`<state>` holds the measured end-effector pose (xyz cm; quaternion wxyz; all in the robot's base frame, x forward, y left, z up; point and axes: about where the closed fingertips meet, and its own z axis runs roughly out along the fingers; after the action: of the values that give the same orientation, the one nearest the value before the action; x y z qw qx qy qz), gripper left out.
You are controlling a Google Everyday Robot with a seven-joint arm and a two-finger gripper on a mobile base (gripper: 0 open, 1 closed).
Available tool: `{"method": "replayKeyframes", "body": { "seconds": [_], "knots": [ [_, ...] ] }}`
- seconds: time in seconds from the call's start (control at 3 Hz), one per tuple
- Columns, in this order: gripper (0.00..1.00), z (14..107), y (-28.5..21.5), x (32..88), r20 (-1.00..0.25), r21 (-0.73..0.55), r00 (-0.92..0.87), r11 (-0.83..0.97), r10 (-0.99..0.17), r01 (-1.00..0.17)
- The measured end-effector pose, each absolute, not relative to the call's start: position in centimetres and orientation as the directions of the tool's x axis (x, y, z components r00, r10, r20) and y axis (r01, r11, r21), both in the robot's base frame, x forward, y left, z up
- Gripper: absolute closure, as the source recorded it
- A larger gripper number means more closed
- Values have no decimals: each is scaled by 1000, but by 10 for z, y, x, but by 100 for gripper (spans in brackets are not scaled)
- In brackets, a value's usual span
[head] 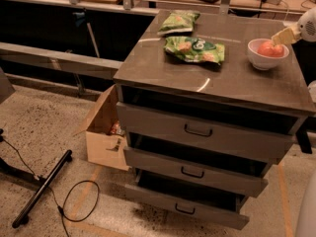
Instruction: Pick apple from white bowl and place on counter
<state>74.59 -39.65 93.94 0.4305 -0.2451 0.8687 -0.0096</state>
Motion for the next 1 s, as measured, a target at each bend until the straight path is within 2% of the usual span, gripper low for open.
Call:
{"method": "replayKeyframes", "body": {
  "seconds": [0.33, 0.67, 1.0],
  "knots": [
    [45, 935, -391, 747, -744, -213, -510, 876, -432, -432],
    [24, 934, -387, 748, -744, -208, -506, 871, -436, -445],
    [24, 934, -384, 749, -744, -208, -503, 868, -440, -451]
  ]
}}
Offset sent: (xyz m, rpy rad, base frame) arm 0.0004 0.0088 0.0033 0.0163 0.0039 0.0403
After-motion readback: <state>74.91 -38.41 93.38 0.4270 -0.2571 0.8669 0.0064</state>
